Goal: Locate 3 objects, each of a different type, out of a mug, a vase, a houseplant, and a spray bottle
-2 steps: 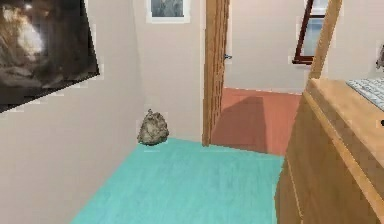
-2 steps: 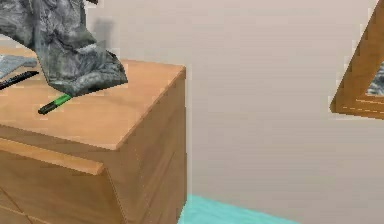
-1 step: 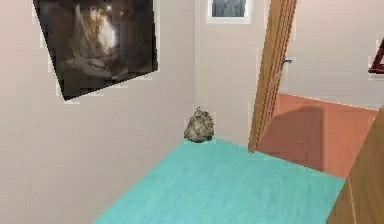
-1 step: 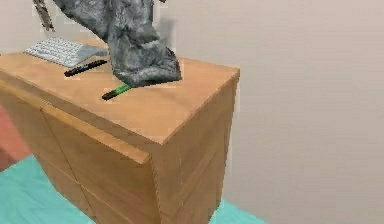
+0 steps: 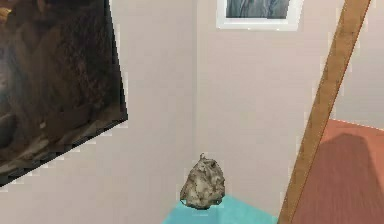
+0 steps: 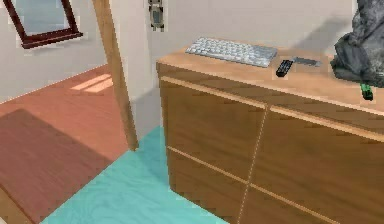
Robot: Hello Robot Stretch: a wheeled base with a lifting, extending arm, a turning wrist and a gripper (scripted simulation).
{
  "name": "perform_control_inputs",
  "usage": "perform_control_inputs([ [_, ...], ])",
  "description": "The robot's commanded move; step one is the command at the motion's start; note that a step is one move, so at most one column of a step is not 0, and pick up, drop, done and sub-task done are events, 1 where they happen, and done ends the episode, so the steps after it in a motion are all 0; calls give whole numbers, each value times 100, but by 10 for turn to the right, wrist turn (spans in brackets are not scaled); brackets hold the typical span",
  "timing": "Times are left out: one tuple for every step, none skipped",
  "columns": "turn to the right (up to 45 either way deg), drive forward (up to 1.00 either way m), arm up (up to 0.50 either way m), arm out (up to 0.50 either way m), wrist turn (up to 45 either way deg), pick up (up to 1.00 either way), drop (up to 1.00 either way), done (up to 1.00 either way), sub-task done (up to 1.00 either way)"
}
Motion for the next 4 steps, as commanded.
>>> perform_control_inputs([
  [-120,0,0,0,0,0,0,0,0],
  [0,40,0,0,0,0,0,0,0],
  [450,0,0,0,0,0,0,0,0],
  [420,0,0,0,0,0,0,0,0],
])
